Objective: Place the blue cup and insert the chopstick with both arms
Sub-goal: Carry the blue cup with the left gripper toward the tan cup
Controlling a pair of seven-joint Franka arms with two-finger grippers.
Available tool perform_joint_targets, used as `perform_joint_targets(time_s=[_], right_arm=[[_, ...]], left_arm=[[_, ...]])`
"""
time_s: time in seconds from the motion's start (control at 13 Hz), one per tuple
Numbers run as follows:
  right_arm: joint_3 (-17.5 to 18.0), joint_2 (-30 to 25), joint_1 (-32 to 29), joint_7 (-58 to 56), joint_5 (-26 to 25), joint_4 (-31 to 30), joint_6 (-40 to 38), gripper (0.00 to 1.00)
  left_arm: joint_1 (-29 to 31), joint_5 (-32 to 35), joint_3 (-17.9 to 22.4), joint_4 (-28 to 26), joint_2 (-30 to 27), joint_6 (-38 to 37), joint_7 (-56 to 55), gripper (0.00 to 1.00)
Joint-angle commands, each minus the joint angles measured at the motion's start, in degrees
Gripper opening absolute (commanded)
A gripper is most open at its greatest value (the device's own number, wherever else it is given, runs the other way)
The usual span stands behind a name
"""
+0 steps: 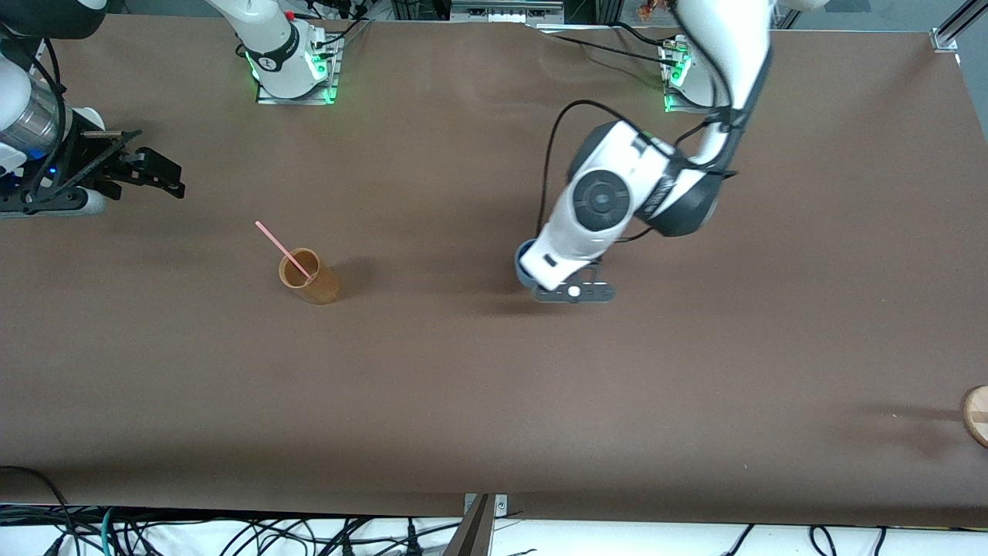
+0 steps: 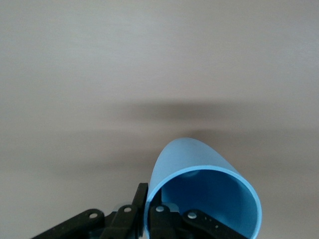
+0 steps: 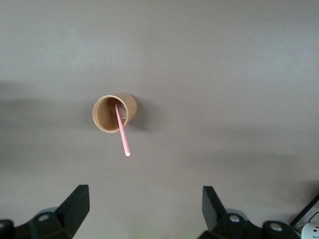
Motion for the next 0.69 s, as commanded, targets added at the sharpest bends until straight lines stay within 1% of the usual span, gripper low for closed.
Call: perform_joint_targets(time_s=[0.0,0.15,0.31,0.62], right_arm=[[0.27,0.14,-0.50,-0.49,-0.33,0.47,-0.13,1.00],[0.35,0.14,-0.41,-0.31,-0.24,0.47,-0.05,1.00],[0.27,0.14,-0.50,-0.49,-0.24,0.47,-0.13,1.00],[0.27,0.14,-0.50,-0.57,-0.24,0.47,-0.13,1.00]], left_arm=[[-2.79,-3.10,0.81,10.49,7.21,-0.76,-3.57,0.00],[-4.72,-4.26,0.81,10.59,9.15,4.58,-6.12,0.00],[-6.57,-4.26,0.89,10.68,11.44,8.02,-8.67,0.00],[-8.25,-4.17,0.89,10.59,14.61,11.28,-11.40,0.00]])
